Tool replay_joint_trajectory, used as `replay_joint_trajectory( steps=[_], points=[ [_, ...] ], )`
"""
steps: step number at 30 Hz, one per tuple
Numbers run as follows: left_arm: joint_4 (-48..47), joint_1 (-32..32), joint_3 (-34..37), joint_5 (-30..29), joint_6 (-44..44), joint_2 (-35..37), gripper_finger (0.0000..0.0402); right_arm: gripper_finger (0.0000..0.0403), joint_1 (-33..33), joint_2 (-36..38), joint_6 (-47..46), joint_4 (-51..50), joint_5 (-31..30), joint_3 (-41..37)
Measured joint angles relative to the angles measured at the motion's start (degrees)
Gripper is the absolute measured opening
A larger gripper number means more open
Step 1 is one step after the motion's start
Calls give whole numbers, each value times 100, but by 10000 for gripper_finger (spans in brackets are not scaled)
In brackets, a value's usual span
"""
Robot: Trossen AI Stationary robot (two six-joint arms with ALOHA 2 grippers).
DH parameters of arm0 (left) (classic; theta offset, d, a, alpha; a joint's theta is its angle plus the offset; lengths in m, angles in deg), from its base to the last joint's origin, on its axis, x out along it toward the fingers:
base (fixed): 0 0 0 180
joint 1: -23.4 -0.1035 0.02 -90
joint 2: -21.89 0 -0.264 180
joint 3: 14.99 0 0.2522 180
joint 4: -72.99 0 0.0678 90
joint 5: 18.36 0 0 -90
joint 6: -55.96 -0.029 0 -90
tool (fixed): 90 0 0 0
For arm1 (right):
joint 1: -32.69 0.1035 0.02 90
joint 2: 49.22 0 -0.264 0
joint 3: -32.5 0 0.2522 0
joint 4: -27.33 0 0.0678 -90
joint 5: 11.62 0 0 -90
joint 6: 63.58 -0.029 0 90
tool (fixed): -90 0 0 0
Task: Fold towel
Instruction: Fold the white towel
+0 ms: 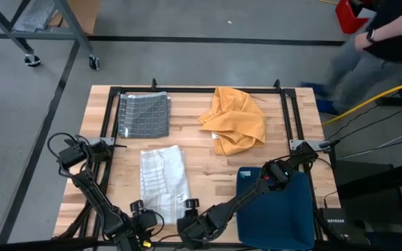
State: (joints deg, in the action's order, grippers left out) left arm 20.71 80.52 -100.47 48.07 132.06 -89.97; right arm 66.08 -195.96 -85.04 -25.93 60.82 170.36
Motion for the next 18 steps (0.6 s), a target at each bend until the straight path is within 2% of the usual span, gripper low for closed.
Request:
replay_joint_trajectory(
  steps=[4, 7, 10, 15, 18],
  points=[
    [-6, -24, -2, -59, -1, -65, 189, 157, -2, 0, -201, -54, -52, -2],
    [-34, -32, -2, -72, 157, -115, 168, 138, -4, 0, -387, -131, -139, -4],
    [-63, -32, 2, -86, 310, -128, 134, 101, -4, 0, -415, -139, -146, -7],
    [-140, -36, 4, -85, 656, -135, 66, 16, -6, 0, -410, -101, -71, -7],
    [-168, -29, 2, -79, 930, -135, 25, 15, -7, 0, -436, -95, -18, -7]
  ],
)
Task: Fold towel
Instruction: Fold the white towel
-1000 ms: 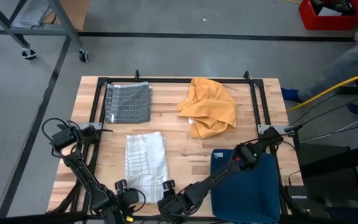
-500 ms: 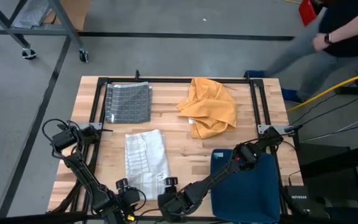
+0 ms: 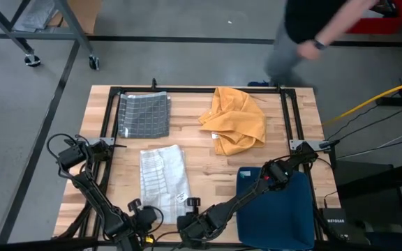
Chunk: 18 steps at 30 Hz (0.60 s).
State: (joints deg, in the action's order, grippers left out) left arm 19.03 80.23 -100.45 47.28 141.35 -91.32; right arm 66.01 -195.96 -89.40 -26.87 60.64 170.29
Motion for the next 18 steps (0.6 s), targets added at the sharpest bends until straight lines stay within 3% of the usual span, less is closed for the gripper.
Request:
replay_joint_trajectory(
  steps=[2, 18],
  points=[
    [11, 23, -4, -7, 89, 15, 9, 21, 3, 5, -115, -4, 4, 0],
    [-55, 95, -50, 98, 274, 739, 4, 3, 12, 655, -90, -229, -124, -26]
  ],
)
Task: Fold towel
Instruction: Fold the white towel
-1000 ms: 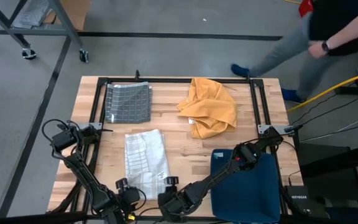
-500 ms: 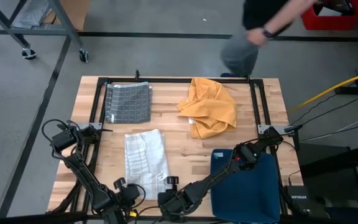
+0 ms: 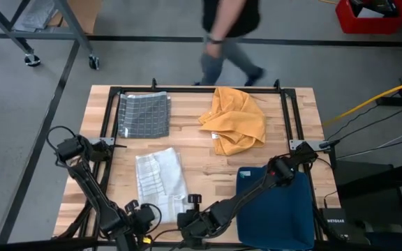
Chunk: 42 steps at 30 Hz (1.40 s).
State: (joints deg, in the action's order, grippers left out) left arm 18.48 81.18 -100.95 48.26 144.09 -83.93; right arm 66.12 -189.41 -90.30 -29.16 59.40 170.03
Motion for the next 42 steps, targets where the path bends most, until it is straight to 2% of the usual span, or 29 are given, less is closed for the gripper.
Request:
replay_joint_trajectory(
  steps=[8, 16, 21, 25, 35, 42],
  points=[
    [42, -2, -11, -55, -58, 751, 3, 2, 28, 389, -139, 45, 45, 9],
    [-332, -19, -15, -103, -154, 1271, 2, 1, -99, 700, 295, 83, -723, 24],
    [-658, -19, -17, -127, -154, 1440, 3, 1, -403, 704, 597, 231, -852, 135],
    [-1286, -18, -20, -177, -30, 1558, 2, 1, -658, 704, 619, 220, -848, 136],
    [-3553, -55, -22, -447, 976, 1637, 4, 1, -1107, 704, 754, 227, -850, 136],
    [-3966, -382, 45, -446, 880, 1634, 6, 1, -1358, 685, 762, 218, -849, 136]
  ],
)
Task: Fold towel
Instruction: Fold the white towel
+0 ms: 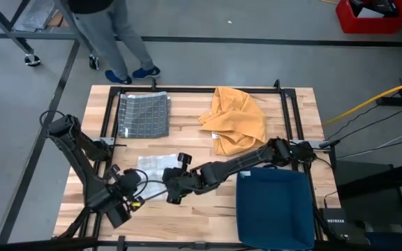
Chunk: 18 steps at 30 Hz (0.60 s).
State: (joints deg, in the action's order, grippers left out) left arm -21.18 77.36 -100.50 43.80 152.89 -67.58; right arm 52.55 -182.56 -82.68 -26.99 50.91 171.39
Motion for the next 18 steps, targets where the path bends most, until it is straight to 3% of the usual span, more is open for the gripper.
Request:
replay_joint_trajectory(
  steps=[10, 18],
  points=[
    [31, -662, 602, 0, -247, 0, 20, 6, -196, 0, -4, -44, -5, 0],
    [38, -863, 851, 0, -312, -2, 109, 41, -231, 0, -72, -344, -1, 0]
  ],
)
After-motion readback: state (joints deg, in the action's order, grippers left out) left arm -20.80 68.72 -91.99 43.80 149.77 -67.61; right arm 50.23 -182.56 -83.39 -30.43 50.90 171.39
